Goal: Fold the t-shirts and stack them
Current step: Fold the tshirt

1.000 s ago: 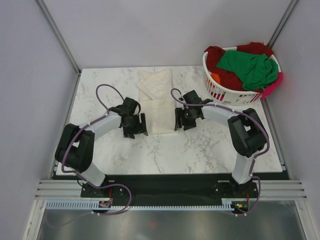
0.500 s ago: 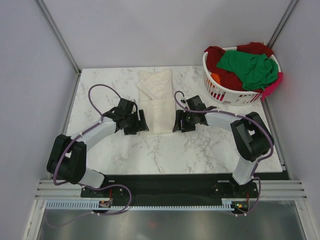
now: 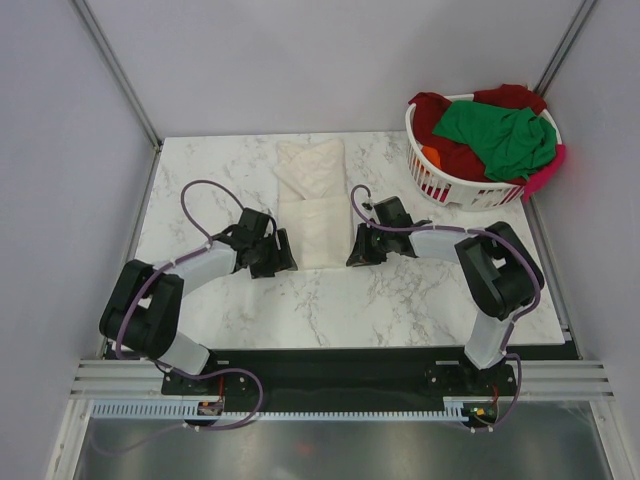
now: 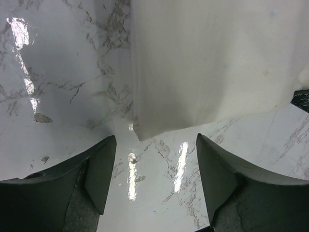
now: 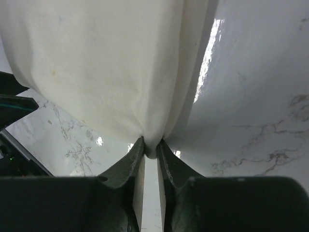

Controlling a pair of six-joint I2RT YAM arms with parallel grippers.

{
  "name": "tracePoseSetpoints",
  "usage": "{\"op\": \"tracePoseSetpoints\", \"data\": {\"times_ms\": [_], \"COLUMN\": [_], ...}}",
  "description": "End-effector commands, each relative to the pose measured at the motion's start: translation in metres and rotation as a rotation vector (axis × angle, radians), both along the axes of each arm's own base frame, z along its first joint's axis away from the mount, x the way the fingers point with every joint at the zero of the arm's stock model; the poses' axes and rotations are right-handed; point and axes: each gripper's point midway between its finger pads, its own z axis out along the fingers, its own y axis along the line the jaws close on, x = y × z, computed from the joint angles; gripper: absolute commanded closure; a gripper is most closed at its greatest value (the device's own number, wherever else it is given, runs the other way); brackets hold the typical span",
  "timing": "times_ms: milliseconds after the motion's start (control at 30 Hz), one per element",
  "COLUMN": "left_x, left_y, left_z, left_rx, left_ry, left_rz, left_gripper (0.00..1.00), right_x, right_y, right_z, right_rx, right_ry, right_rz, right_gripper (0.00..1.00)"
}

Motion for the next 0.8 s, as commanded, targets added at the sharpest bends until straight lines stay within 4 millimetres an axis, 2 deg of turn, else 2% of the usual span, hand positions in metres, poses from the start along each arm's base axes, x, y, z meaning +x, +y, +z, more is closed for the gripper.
{"op": "tracePoseSetpoints", "data": {"times_ms": [0,167,333,600,767], "left_x": [0.012,0.016,0.018,0.02,0.028], "left_y": [-0.003,0.0,0.004,0.019,0.016], "left_z": [0.003,0.003,0.013,0.008,0.011], "left_rx": [-0.027,-0.029,-0.026,0.018,0.009], "left_ry": [-0.056,-0.098,-0.144,-0.159,-0.184], "left_rz": [0.04,0.058,0.071,0.125,0.126], "left_gripper": [0.26,0.3,0.31,0.37,0.39], "right_x": [-0.017,-0.019,-0.021,-0.021,-0.022], "right_y": [-0.01,-0.008,-0.009,-0.01,-0.01], "right_z": [-0.03,-0.036,-0.043,-0.048,-0.051], "right_rx": [-0.058,-0.055,-0.065,-0.075,-0.078], "right_ry": [0.07,0.083,0.094,0.103,0.111], "right_rz": [0.009,0.025,0.034,0.048,0.057], "right_gripper": [0.8,0.85,0.87,0.9,0.91]}}
